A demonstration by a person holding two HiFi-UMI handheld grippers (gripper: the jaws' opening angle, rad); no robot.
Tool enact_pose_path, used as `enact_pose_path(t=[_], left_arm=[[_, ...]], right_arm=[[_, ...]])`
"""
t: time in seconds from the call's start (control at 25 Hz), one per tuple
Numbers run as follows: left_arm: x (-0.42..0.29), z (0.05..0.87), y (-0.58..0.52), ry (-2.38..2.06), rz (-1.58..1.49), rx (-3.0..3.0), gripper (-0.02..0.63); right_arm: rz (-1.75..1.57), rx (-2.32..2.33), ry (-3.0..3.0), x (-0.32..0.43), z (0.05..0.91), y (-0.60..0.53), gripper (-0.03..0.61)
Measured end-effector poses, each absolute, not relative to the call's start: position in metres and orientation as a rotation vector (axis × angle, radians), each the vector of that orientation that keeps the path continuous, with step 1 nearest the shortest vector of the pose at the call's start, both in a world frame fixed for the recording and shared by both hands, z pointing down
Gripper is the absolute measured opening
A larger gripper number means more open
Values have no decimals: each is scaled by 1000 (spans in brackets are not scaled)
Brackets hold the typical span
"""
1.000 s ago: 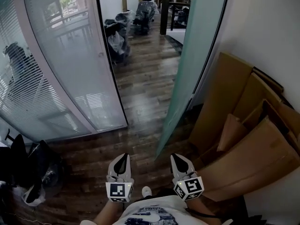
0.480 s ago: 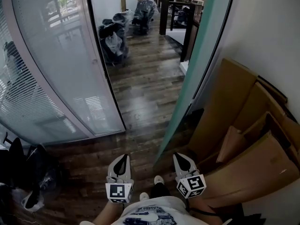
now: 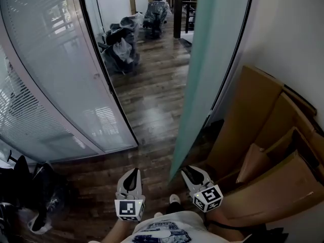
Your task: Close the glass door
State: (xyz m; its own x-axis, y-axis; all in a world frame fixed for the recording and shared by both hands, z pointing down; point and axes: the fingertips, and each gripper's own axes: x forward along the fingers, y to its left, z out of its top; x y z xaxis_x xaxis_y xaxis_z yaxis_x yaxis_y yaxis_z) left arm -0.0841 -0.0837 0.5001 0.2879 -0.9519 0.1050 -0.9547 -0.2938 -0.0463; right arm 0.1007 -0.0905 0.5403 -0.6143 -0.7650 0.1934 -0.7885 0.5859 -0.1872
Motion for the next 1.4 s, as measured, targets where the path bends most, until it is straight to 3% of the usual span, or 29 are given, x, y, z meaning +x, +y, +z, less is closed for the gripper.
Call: enact_pose_path(t=[0.04, 0.16, 0.2, 0.32, 0.6, 0.8, 1.4], left_arm=[[-84, 503, -85, -1849, 185, 2499, 3], [-81, 505, -90, -1837, 209, 2500, 3], [-79, 505, -91, -1831, 212, 2498, 3], [-78, 508, -94, -1826, 225, 2498, 3], [-78, 496, -103, -1843, 241, 2468, 3], [-85, 506, -104, -1866, 252, 2463, 3], [-90, 515, -116, -1913, 257, 2422, 3]], right_arm=[[390, 1294, -2727, 99, 545, -93, 96], [366, 1198, -2746, 99, 561, -108, 231], [349, 1181, -2744, 102, 567, -115, 250], [274, 1158, -2718, 109, 583, -134, 201], [235, 984, -2751, 96, 589, -148, 208], [199, 925, -2760, 88, 591, -149, 121], [177, 902, -2746, 70, 593, -162, 124]])
